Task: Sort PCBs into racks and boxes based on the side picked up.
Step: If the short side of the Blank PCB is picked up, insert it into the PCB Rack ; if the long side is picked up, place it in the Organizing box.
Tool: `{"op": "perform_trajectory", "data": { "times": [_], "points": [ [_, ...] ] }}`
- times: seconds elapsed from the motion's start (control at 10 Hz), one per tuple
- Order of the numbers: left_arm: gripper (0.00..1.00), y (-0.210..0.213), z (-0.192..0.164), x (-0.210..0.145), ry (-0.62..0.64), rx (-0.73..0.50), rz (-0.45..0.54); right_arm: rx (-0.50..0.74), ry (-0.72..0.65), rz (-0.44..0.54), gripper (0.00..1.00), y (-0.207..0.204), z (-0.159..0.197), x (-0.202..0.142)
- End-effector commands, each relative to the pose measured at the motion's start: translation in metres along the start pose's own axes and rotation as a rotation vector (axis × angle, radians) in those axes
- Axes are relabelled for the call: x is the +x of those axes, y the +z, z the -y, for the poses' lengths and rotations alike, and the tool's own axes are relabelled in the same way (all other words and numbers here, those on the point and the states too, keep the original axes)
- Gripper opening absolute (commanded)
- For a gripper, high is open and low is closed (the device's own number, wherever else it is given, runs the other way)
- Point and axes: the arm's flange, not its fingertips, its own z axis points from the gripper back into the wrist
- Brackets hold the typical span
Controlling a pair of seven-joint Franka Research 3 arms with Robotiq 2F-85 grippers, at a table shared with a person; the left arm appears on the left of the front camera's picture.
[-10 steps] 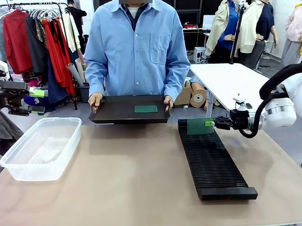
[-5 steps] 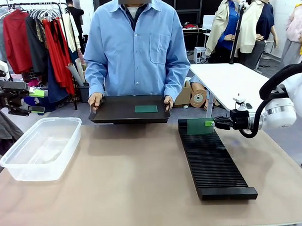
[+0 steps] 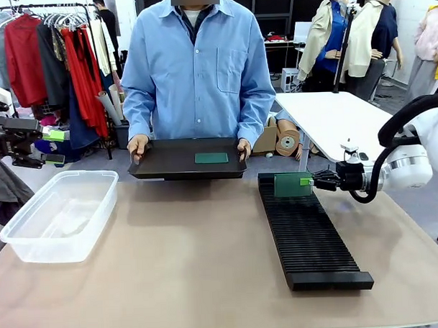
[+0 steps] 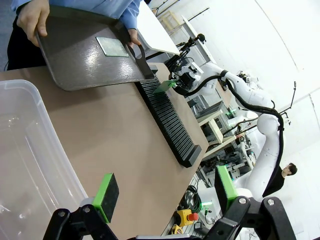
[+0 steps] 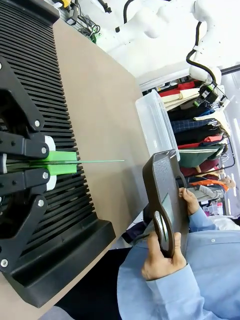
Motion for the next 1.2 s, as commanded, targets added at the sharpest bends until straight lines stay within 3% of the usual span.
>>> {"op": "perform_trajectory", "data": {
  "times": [0.0, 1.1],
  "points": [
    [1.0, 0.0, 0.001, 0.0, 0.0, -0.003, 0.0, 0.007, 0.022, 0.017, 0.0, 0.0, -0.001, 0.001],
    [1.0, 0.0, 0.001, 0.0, 0.0, -0.003, 0.0, 0.008, 0.011, -0.042, 0.0, -0.012, 0.016, -0.002]
  ]
}}
